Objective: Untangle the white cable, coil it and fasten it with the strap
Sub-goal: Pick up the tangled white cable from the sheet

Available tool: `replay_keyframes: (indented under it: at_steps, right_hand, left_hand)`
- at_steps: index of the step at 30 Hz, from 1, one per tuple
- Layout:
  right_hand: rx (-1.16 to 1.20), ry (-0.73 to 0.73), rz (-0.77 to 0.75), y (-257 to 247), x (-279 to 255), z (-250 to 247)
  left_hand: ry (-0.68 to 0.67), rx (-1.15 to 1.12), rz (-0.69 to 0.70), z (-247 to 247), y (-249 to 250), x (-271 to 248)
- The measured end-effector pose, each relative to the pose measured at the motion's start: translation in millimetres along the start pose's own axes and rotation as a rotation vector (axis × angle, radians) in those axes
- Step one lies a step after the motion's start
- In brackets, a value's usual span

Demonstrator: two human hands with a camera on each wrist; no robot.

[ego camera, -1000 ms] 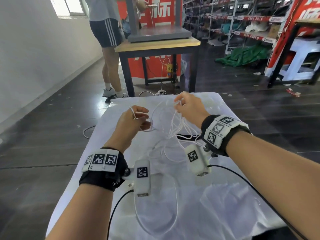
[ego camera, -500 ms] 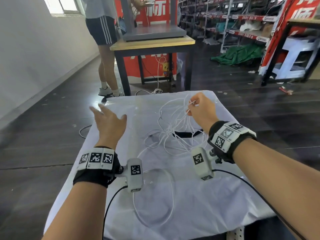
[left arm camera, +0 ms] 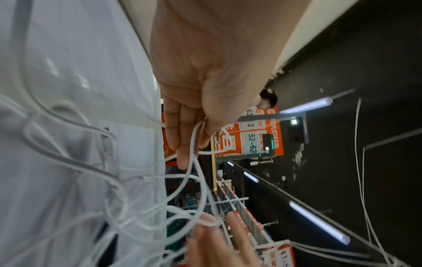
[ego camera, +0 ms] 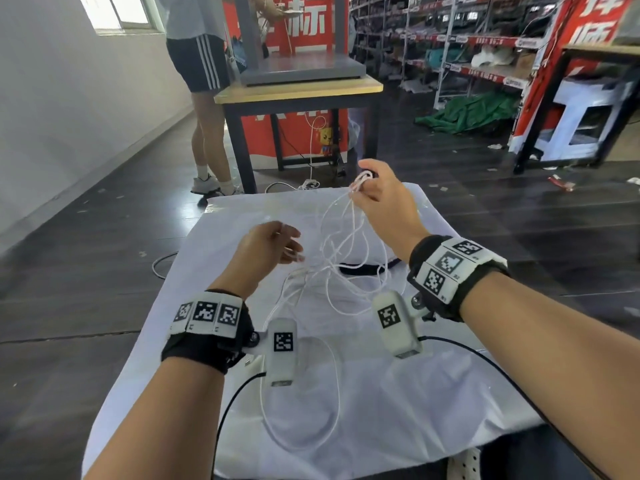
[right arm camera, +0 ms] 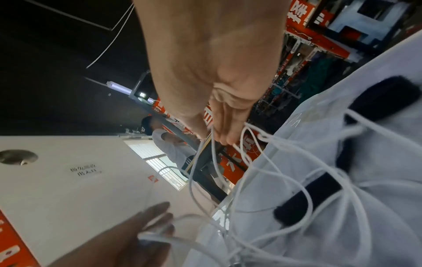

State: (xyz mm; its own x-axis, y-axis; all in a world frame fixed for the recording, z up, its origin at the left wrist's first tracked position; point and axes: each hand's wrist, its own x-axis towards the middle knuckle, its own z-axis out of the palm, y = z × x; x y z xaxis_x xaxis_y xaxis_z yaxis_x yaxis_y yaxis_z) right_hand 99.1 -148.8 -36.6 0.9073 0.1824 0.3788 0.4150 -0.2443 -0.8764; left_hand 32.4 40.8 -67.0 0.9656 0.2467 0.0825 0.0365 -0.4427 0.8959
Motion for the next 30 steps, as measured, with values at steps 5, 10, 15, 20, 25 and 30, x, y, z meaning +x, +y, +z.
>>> replay_keyframes:
  at_steps: [5, 10, 15, 20, 25, 30]
  right_hand:
    - [-0.352, -0.253, 0.106, 21.1, -4.6, 1.1]
    - [-0.467, -0.180, -0.064, 9.8, -8.3, 8.3]
    - [-0.639, -0.566, -0.023, 6.6, -6.7, 23.7]
    - [-0.686, -0.582, 0.050, 14.7, -2.0, 35.5]
    - [-0.804, -0.663, -0.075, 27.0, 5.5, 53.7]
    - [-0.838, -0.886, 0.065, 31.1, 0.8, 66.0]
  left_hand:
    - [0.039, -0.301, -0.059, -11.7, 7.5, -5.1]
    - [-0.013, -0.273, -0.038, -9.4, 9.3, -8.9]
    - [0.024, -0.053, -0.030, -13.4, 8.5, -10.5]
    - [0.115, 0.054, -0.177, -24.2, -4.7, -5.8]
    - [0.113, 0.048, -0.260, -29.8, -15.4, -1.9]
    - [0.061, 0.070, -0.238, -31.8, -15.6, -4.5]
